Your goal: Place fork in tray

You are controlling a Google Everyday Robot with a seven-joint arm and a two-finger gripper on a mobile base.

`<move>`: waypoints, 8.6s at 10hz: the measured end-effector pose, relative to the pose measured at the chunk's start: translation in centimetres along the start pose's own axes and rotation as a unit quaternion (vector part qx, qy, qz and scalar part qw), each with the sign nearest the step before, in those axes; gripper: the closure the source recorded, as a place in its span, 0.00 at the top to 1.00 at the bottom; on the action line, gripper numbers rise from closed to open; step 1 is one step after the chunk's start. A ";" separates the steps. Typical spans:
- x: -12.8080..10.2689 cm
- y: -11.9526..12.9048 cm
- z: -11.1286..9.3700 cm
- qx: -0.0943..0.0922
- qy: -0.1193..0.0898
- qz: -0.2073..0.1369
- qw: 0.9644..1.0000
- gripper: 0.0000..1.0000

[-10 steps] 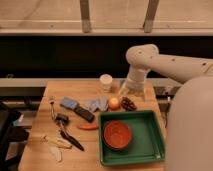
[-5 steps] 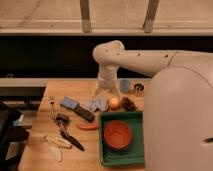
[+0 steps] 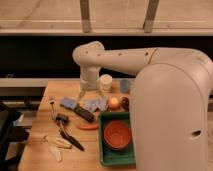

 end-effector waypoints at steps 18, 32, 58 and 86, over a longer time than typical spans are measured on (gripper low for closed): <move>-9.1 18.2 -0.1 0.025 -0.103 -0.175 0.979 0.80; -11.4 24.1 8.5 -0.057 -0.067 -0.213 0.973 0.80; -14.0 21.9 20.5 0.053 -0.008 -0.162 0.985 0.64; -3.1 0.3 3.1 -0.060 0.018 0.022 0.998 0.00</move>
